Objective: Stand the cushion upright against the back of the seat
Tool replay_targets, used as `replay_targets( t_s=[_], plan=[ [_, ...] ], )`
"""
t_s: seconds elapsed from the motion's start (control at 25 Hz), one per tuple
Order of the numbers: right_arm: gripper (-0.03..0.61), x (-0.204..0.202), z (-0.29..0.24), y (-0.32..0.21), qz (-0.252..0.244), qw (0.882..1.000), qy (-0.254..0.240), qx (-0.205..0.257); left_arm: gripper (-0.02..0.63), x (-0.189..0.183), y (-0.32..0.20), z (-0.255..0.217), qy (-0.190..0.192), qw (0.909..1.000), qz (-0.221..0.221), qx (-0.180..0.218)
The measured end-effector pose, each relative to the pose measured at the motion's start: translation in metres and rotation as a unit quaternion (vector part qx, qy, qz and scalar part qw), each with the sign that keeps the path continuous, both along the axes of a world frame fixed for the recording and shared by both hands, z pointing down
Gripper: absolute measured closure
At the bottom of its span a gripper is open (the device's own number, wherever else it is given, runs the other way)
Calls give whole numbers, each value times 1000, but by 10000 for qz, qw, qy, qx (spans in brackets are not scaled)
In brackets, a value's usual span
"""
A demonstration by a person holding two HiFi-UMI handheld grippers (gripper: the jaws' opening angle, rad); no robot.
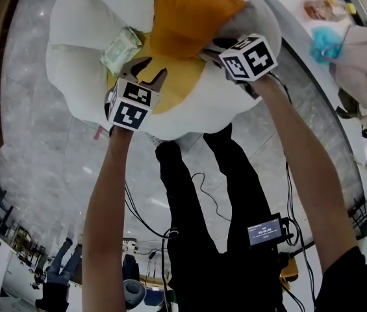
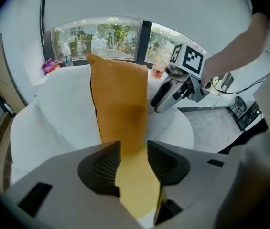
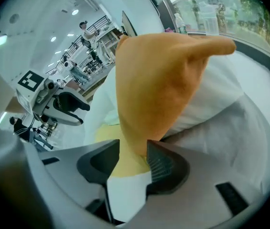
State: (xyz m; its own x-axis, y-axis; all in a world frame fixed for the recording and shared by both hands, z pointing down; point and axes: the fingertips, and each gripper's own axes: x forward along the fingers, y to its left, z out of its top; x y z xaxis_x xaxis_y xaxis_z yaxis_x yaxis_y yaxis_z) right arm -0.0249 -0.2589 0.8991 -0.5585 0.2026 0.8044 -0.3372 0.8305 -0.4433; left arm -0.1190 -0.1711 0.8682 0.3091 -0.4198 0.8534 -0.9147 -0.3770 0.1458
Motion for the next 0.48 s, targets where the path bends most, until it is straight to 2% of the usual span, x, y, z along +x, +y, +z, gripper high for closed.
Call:
replay_targets(
  t_s=[0.24,0.36,0.48],
  plan=[
    [441,8,-48,27,-158,9997,82,146,500,4,27,-43,60,9997,-233,-54],
    [466,11,-76,40,-276,9994,118,185,505,4,33,-75,279,9982,-525,76],
    [480,15,-110,53,-458,9984,145,288,538,3,44,-110,458,9956,-794,208]
  ],
)
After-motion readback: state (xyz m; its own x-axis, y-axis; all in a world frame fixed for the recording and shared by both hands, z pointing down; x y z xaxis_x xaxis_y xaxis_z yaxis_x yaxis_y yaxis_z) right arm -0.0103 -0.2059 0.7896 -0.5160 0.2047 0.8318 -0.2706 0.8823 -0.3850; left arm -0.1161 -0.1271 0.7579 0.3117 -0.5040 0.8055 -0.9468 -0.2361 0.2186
